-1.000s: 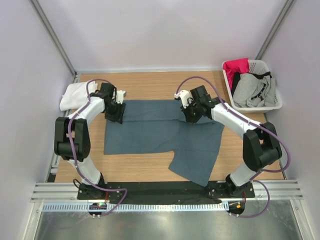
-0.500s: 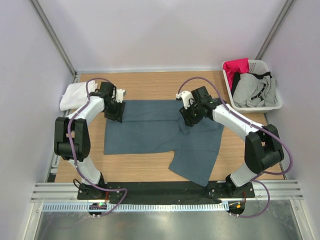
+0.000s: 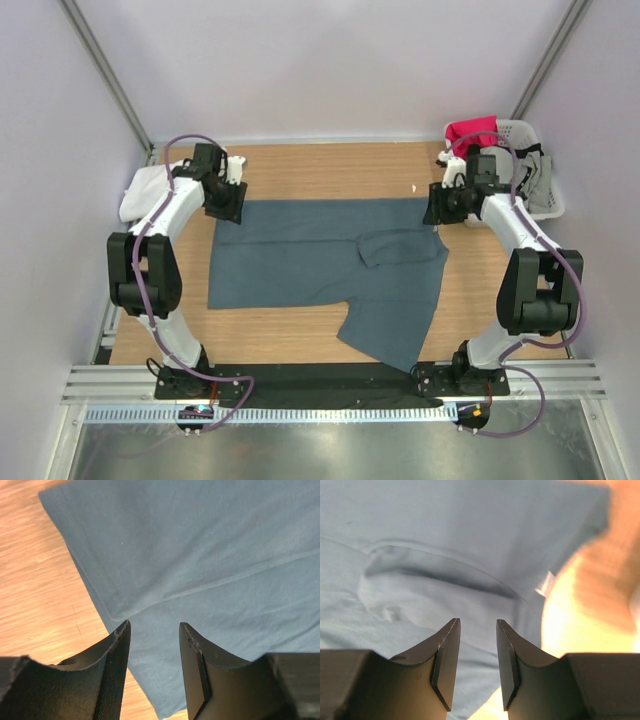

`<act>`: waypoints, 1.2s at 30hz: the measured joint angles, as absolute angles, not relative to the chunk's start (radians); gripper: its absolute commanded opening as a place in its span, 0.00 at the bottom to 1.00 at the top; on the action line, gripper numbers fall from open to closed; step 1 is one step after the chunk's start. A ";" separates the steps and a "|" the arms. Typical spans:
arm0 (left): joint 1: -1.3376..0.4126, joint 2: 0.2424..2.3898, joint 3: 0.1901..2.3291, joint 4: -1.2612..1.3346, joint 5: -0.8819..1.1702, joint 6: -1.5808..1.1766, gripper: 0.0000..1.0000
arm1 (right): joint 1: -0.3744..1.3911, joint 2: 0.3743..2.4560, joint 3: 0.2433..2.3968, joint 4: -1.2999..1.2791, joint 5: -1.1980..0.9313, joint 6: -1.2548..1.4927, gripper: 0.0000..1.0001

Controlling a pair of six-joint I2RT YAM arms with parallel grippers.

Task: Fold and stack the t-shirts
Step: Fold the tshirt

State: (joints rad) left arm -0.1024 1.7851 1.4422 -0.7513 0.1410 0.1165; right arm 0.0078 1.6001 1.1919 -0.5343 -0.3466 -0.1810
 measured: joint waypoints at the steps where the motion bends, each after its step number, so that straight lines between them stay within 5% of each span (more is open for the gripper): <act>1: -0.102 1.785 1.442 -0.754 0.141 0.117 0.45 | -0.029 1.607 1.192 -0.546 -0.370 -0.173 0.41; 13: -0.102 1.789 1.441 -0.778 0.140 0.120 0.45 | -0.083 1.637 1.174 -0.643 -0.508 -0.173 0.44; 36: -0.102 1.789 1.432 -0.779 0.140 0.121 0.45 | -0.116 1.718 1.066 -0.599 -0.356 -0.187 0.45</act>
